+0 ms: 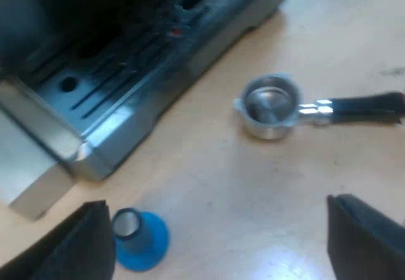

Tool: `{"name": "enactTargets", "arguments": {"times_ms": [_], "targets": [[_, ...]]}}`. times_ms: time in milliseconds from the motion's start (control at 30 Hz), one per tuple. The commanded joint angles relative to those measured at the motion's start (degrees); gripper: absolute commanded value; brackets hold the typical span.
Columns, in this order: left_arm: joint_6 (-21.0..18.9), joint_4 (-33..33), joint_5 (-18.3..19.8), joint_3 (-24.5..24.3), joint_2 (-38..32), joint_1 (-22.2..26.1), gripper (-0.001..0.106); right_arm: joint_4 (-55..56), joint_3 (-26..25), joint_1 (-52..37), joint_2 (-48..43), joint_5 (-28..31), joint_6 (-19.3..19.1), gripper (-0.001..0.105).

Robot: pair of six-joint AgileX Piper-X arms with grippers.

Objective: Put the handle in the coffee machine

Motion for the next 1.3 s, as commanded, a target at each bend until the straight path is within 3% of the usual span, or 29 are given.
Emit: {"name": "enactTargets", "arguments": {"times_ms": [33,200,333,367,500,800,900,1033,1200,1300], "targets": [[1.0,1.0,1.1,-0.5,2.0,-3.5,0.071,-0.5,-1.1,3.1,2.0,0.2,-0.8,0.062],[1.0,0.9,2.6,-0.5,6.9,-11.5,0.071,-3.4,-1.2,11.3,5.7,3.8,3.2,0.062],[1.0,0.9,3.5,-0.5,9.0,-15.1,0.071,-5.8,-1.2,18.0,7.5,8.3,6.6,0.062],[1.0,-0.2,3.6,-0.5,11.3,-18.8,0.071,-6.5,-1.2,20.0,7.9,9.9,7.8,0.062],[1.0,-4.7,3.6,-0.5,14.9,-22.6,0.071,-9.5,-1.2,27.7,9.5,16.1,13.0,0.062],[1.0,-9.5,3.6,-0.5,19.7,-24.7,0.073,-11.4,-1.1,39.1,16.3,22.6,23.5,0.062],[0.9,-9.5,3.5,-0.5,19.7,-24.7,0.079,-12.3,-1.1,40.6,19.4,22.6,24.8,0.062],[0.5,-9.0,3.2,-0.1,19.7,-24.7,0.08,-12.7,-1.1,41.2,23.3,22.6,25.8,0.061],[-0.2,-9.3,3.2,2.0,19.7,-24.7,0.08,-14.9,-1.1,41.2,29.2,22.6,26.0,0.029],[-0.3,-9.3,3.2,3.2,19.7,-24.7,0.08,-16.7,-1.0,41.2,30.7,22.6,25.0,0.02]]}}
